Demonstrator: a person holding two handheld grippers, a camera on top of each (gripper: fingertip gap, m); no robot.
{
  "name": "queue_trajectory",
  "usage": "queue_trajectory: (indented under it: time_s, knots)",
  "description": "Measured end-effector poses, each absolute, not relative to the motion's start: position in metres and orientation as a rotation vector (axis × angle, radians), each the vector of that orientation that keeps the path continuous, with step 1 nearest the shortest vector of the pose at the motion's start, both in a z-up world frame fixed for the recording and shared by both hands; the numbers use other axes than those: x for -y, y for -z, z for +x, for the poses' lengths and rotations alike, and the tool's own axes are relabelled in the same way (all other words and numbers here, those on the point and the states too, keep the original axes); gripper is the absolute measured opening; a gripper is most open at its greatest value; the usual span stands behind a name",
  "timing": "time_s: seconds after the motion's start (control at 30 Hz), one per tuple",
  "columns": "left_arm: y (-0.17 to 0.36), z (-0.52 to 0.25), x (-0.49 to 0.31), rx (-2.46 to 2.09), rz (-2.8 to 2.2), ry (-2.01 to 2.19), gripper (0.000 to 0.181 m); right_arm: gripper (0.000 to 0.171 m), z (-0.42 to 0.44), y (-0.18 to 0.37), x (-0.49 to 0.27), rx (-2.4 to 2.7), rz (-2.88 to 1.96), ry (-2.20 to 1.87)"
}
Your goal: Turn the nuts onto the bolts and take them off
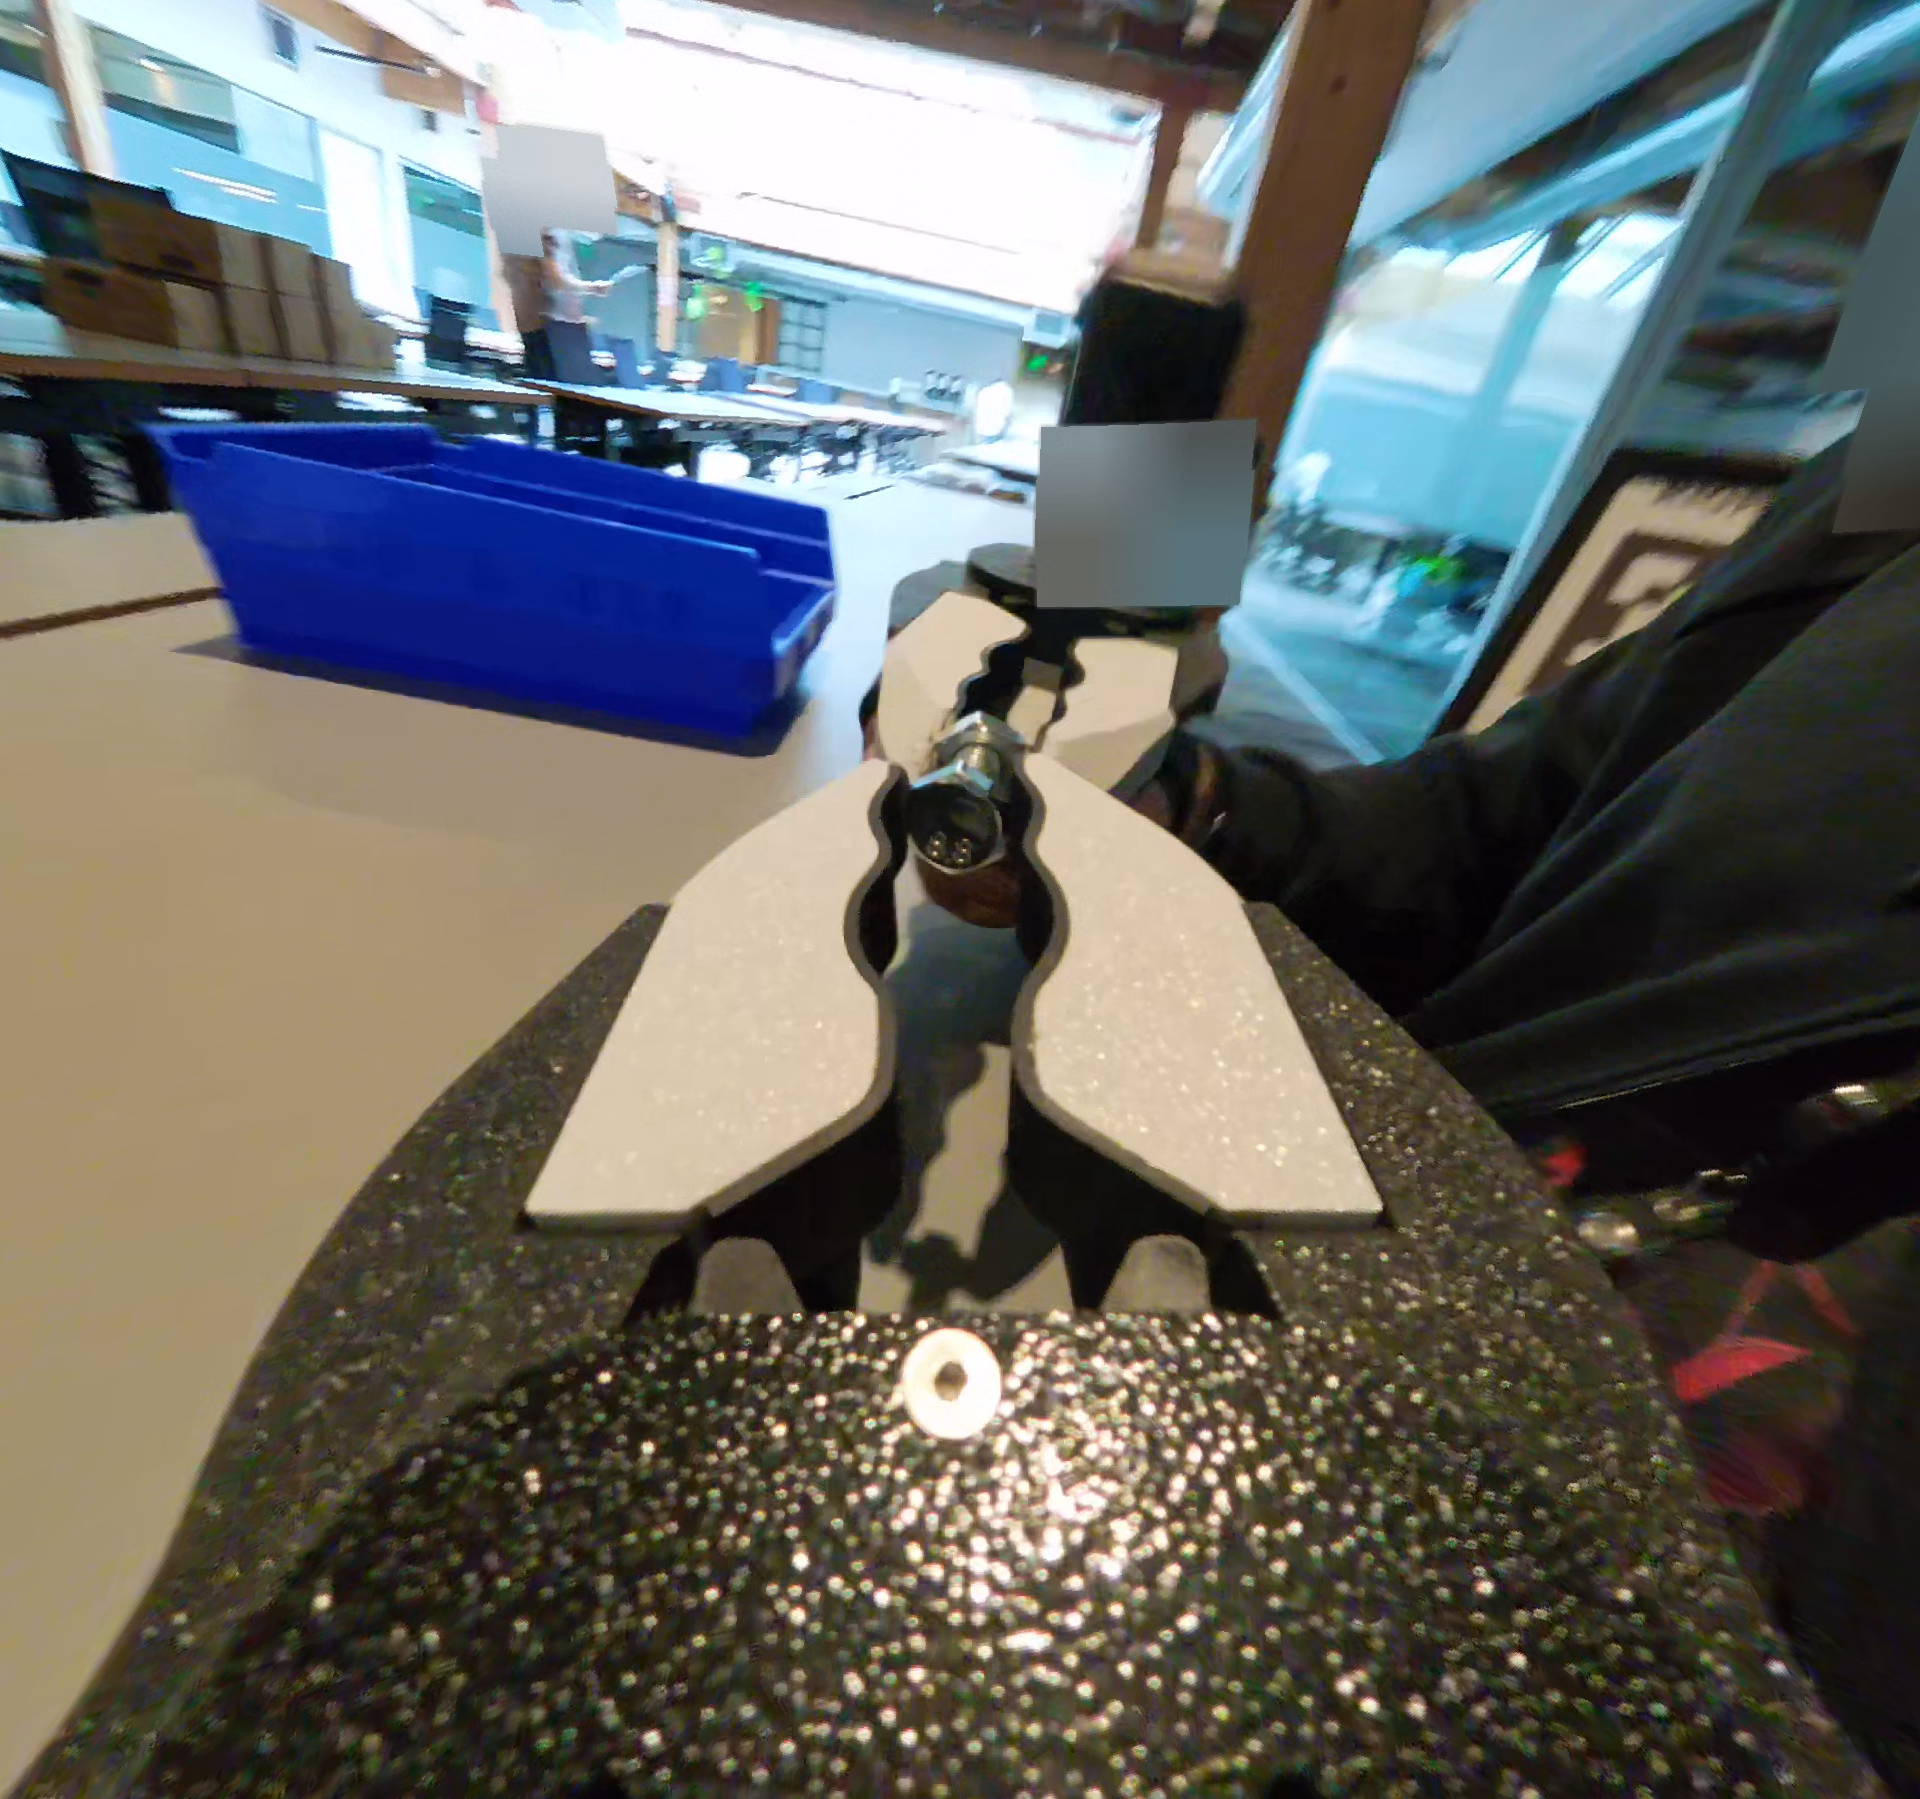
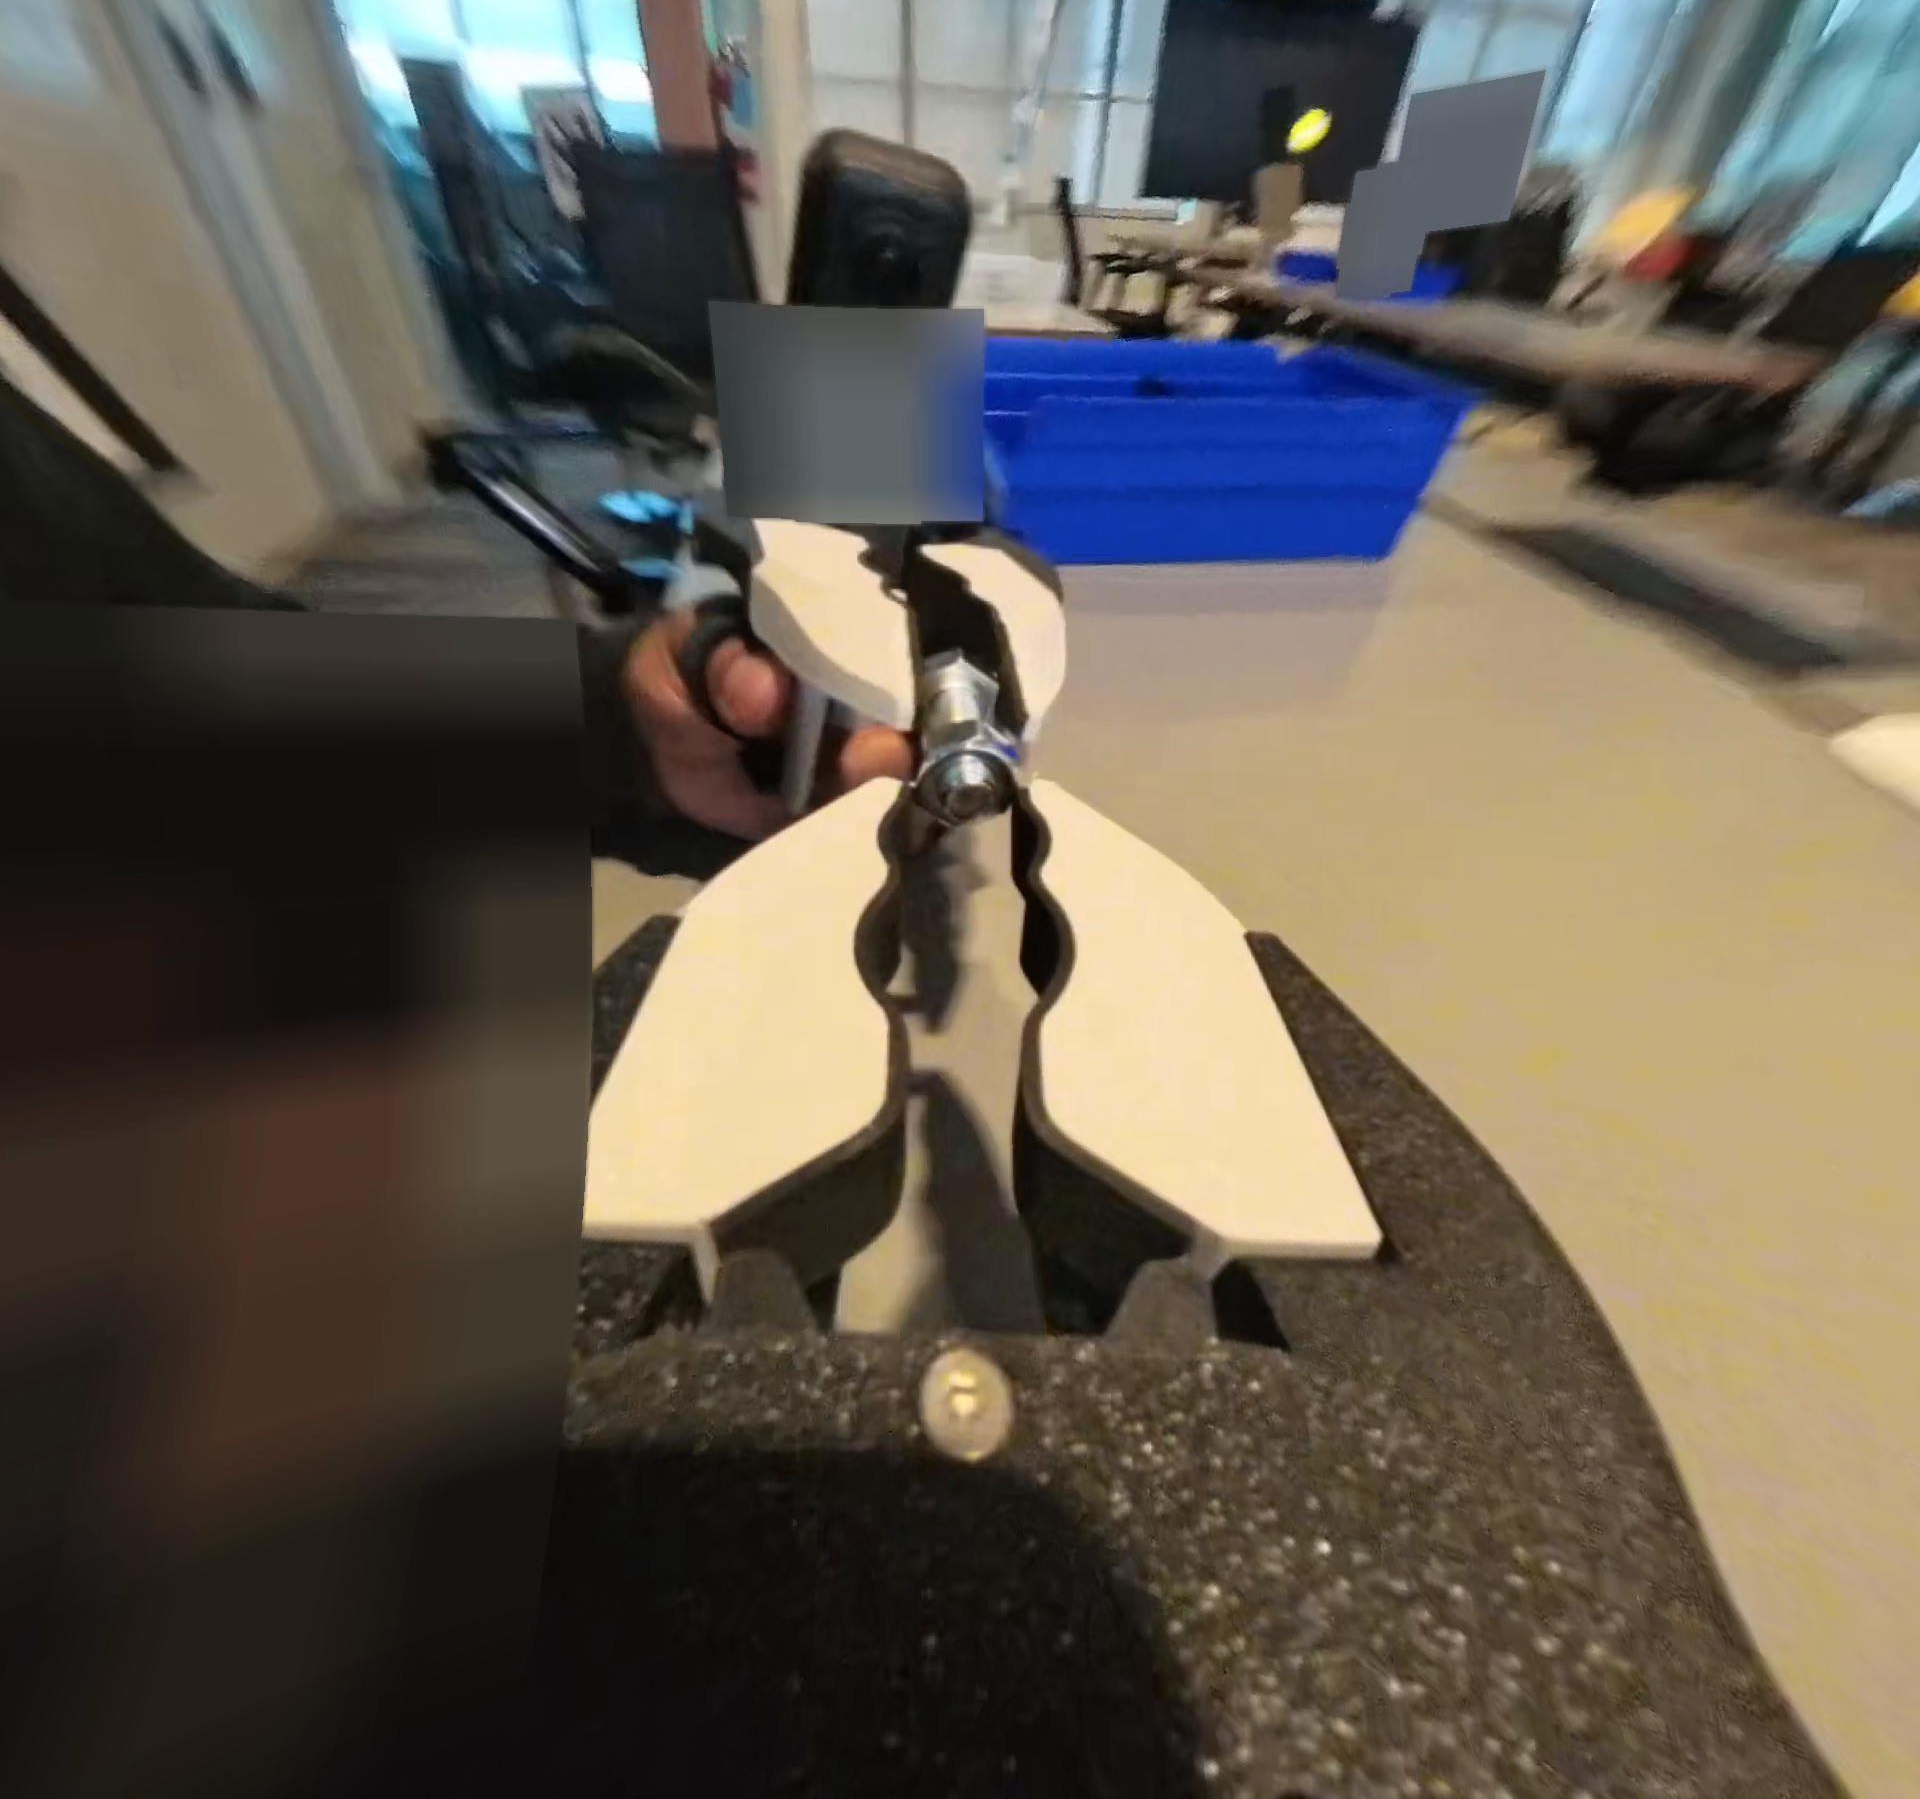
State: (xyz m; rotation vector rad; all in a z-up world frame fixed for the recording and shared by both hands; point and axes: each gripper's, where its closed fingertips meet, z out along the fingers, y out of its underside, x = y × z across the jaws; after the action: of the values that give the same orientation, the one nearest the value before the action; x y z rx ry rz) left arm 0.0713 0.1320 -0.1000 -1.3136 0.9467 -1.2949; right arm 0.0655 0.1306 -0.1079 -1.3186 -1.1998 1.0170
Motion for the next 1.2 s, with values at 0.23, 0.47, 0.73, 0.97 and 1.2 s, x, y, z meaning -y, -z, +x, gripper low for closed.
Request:
queue_trajectory:
  time_s: [0.23,0.47,0.73,0.97,1.2]
  knots:
    - [0.098,0.071,-0.137,-0.954,-1.296,1.115,0.017,0.023,0.074,0.096,-0.133,0.954,-1.414,-1.682]
    - [0.097,0.068,-0.135,-0.888,-1.310,1.354,0.017,0.028,0.068,0.104,-0.135,1.178,-1.292,-1.000]
    - [0.101,0.074,-0.129,-0.946,-1.321,1.341,0.017,0.019,0.064,0.110,-0.132,1.253,-1.240,-0.790]
    - [0.107,0.077,-0.132,-1.050,-1.308,1.022,0.017,0.019,0.067,0.113,-0.125,1.055,-1.498,-1.603]
    - [0.097,0.069,-0.136,-0.938,-1.290,1.164,0.017,0.022,0.069,0.103,-0.128,1.084,-1.394,-1.436]
